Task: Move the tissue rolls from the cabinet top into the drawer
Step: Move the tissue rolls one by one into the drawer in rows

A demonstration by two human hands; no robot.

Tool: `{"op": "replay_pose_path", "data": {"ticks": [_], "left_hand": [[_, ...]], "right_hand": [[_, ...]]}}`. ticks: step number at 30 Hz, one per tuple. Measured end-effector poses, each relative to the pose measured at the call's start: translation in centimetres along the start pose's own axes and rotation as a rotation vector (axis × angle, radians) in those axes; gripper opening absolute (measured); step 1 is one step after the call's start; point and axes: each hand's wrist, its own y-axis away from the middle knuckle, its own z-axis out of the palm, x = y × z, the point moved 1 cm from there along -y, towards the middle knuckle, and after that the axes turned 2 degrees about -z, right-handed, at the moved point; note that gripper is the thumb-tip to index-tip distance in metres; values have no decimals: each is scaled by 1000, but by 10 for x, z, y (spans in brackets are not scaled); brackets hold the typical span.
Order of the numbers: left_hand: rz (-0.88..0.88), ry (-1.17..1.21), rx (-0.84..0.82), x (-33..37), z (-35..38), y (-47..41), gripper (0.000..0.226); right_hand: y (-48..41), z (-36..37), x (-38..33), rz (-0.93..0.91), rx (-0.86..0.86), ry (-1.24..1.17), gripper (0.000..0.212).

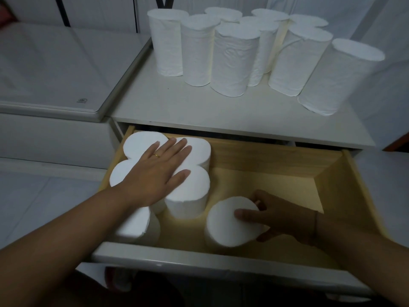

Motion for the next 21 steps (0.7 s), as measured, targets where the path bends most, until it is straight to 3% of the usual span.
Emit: {"op": "replay_pose_path", "data": {"ticks": [8, 15, 21], "left_hand": [[58, 82, 36, 5, -6, 1, 63], [78, 27, -77, 9, -2, -2, 67], [74, -3, -92, 8, -1, -2, 68]], "right_hand": [[-4, 16, 4, 89, -117, -11, 65], [-14, 31, -5, 100, -165, -17, 68], [-22, 53, -18, 64, -239, -54, 56]]}}
